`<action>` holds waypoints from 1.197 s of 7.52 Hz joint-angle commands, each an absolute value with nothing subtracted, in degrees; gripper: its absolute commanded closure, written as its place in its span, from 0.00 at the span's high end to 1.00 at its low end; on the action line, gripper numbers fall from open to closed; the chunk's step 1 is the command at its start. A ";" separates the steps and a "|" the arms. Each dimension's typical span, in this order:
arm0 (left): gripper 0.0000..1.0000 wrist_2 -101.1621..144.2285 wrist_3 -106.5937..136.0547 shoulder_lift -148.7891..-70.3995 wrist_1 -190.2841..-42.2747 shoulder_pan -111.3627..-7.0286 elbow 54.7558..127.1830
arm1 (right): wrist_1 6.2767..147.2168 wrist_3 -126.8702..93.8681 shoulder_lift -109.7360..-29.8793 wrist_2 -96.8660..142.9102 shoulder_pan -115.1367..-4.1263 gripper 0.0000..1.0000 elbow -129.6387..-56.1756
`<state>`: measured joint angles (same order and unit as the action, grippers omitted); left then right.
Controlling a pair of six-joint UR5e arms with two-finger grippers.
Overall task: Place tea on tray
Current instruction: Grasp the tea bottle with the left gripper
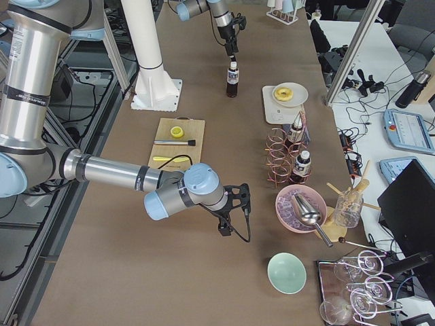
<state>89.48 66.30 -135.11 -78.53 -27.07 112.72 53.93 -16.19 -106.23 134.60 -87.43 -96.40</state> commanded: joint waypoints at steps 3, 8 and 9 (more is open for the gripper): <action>0.95 82.54 66.79 -134.74 -79.28 -23.48 109.25 | 53.00 -16.08 -106.70 134.82 -88.07 1.00 -95.98; 0.77 80.42 71.10 -133.86 -80.86 -21.53 109.60 | 53.09 -16.08 -106.44 134.82 -88.15 1.00 -96.24; 0.77 80.33 71.10 -133.86 -80.86 -21.88 109.69 | 53.09 -16.17 -106.35 134.82 -88.15 1.00 -96.24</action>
<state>80.91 71.03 -134.04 -80.81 -21.54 109.48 53.08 -16.09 -106.48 134.83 -88.15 -96.18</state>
